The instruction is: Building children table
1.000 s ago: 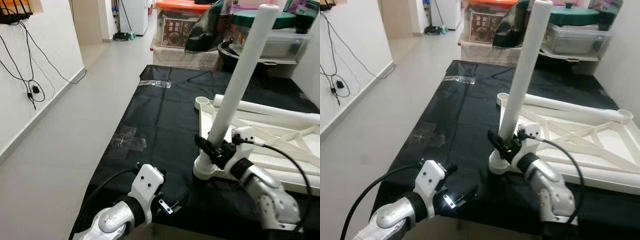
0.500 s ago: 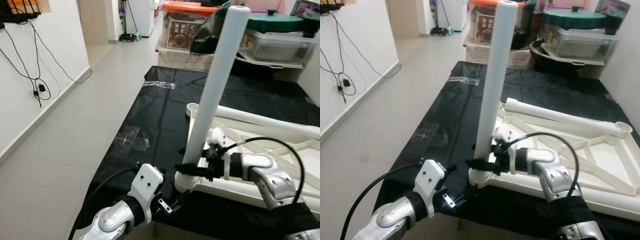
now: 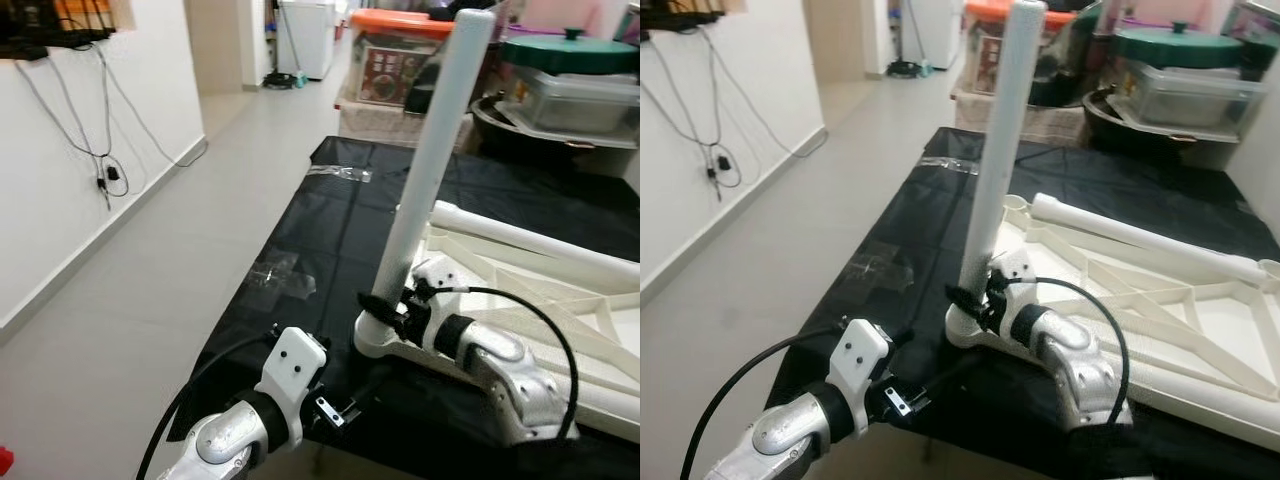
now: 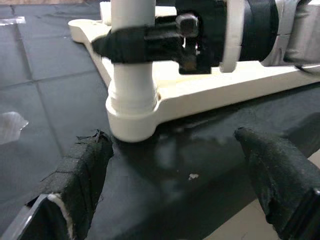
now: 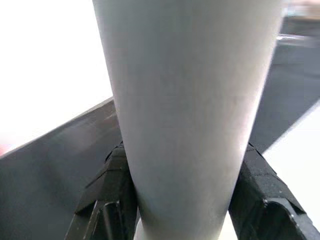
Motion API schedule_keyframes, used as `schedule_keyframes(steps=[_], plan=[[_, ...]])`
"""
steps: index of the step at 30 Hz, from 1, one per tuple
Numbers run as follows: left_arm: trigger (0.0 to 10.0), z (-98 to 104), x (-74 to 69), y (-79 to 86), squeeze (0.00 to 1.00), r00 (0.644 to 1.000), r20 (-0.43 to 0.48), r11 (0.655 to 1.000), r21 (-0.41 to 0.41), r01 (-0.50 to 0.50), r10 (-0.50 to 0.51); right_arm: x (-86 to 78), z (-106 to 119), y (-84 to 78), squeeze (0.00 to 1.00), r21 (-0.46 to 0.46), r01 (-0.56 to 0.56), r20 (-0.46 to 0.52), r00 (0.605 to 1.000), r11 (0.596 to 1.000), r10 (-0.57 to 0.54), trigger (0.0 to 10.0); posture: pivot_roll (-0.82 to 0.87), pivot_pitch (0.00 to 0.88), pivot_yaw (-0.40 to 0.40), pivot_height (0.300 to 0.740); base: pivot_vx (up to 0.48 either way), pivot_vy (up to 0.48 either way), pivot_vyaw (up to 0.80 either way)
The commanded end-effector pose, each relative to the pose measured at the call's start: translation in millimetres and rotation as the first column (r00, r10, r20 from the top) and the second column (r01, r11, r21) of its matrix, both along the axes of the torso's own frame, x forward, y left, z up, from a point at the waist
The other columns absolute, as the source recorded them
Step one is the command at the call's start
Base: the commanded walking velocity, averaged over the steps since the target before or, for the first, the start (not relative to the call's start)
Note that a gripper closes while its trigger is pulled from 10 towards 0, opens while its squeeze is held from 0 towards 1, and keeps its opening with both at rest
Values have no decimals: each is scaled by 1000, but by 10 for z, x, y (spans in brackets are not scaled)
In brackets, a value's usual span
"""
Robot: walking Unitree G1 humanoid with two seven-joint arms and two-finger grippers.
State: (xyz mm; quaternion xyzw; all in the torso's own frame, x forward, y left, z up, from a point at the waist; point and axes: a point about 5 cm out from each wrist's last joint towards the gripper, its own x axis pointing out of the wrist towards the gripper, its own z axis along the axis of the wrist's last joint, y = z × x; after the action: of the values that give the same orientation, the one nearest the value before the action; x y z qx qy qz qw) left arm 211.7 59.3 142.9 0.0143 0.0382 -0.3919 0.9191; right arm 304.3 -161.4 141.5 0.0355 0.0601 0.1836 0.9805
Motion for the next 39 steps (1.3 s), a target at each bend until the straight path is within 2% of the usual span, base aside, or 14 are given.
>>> schedule_keyframes(steps=[1, 2, 4, 8, 13, 14, 15, 16, 21, 22, 25, 28, 31, 39], plan=[[10000, -27, 15, 8, 0, 1000, -8, 1000, 9, 4, -4, -43, 29, -329, 0, 3, 322, -1, 947, 947, -322, 0, 152, 0, -65, 740, 0, 0, 0], [10000, -27, 15, 8, 0, 1000, -8, 1000, 9, 4, -4, -43, 29, -329, 0, 3, 322, -1, 947, 947, -322, 0, 152, 0, -65, 740, 0, 0, 0], [10000, -28, 16, 6, 0, 1000, -8, 1000, 10, 6, -6, -186, -28, -391, 0, -36, 600, -30, 798, 799, -601, 0, 152, 0, -65, 740, 0, 0, 0], [10000, -27, 20, 2, 0, 1000, -6, 1000, 11, 7, -7, -315, -58, -338, 0, -28, 736, -80, 673, 677, -735, 0, 150, 0, -64, 740, 0, 0, 0], [10000, -26, 21, -2, 0, 1000, -4, 1000, 11, 8, -8, -308, -41, -205, 0, 0, 744, -93, 665, 668, -741, 0, 152, 0, -69, 740, 0, 0, 0], [10000, -25, 21, -5, 0, 1000, -4, 1000, 10, 7, -7, -243, -2, -65, 0, 48, 683, -68, 730, 729, -680, 10000, 152, 0, -69, 740, 0, 0, 0], [10000, -25, 21, -5, 0, 1000, -4, 1000, 10, 7, -7, -243, -2, -65, 0, 48, 683, -68, 730, 729, -680, 10000, 152, 0, -69, 740, 0, 0, 0], [10000, -24, 20, -9, 0, 1000, -3, 1000, 10, 7, -7, -190, 33, 58, 1000, 95, 599, -26, 800, 795, -600, 10000, 151, 0, -72, 740, 0, 0, 0], [10000, -25, 18, -14, 0, 1000, -4, 1000, 9, 7, -7, -145, 70, 136, 1000, 120, 498, 55, 861, 859, -506, 10000, 151, 0, -72, 740, 0, 0, 0], [10000, -26, 18, -15, 0, 1000, -5, 1000, 8, 7, -7, -126, 98, 80, 0, 129, 439, 107, 885, 889, -452, 10000, 150, 0, -72, 740, 0, 0, 0], [10000, -30, 27, -22, 0, 1000, -3, 1000, 8, 9, -9, -54, 177, -146, 0, 122, 172, 157, 969, 978, -190, 10000, 149, 0, -71, 740, 0, 0, 0], [10000, -34, 38, -25, 0, 1000, -2, 1000, 8, 10, -10, -42, 240, -254, 0, 120, -54, 131, 991, 991, 38, 10000, 151, 0, -73, 740, 0, 0, 0], [10000, -45, 56, -25, 0, 1000, 0, 1000, 10, 12, -12, -62, 326, -306, 0, 71, -318, 104, 945, 945, 310, 10000, 153, 0, -73, 740, 0, 0, 0], [10000, -56, 66, -20, 0, 1000, 3, 1000, 14, 11, -11, -37, 364, -109, 0, 4, -631, 59, 774, 775, 630, 10000, 171, 0, -80, 740, 0, 0, 0]])
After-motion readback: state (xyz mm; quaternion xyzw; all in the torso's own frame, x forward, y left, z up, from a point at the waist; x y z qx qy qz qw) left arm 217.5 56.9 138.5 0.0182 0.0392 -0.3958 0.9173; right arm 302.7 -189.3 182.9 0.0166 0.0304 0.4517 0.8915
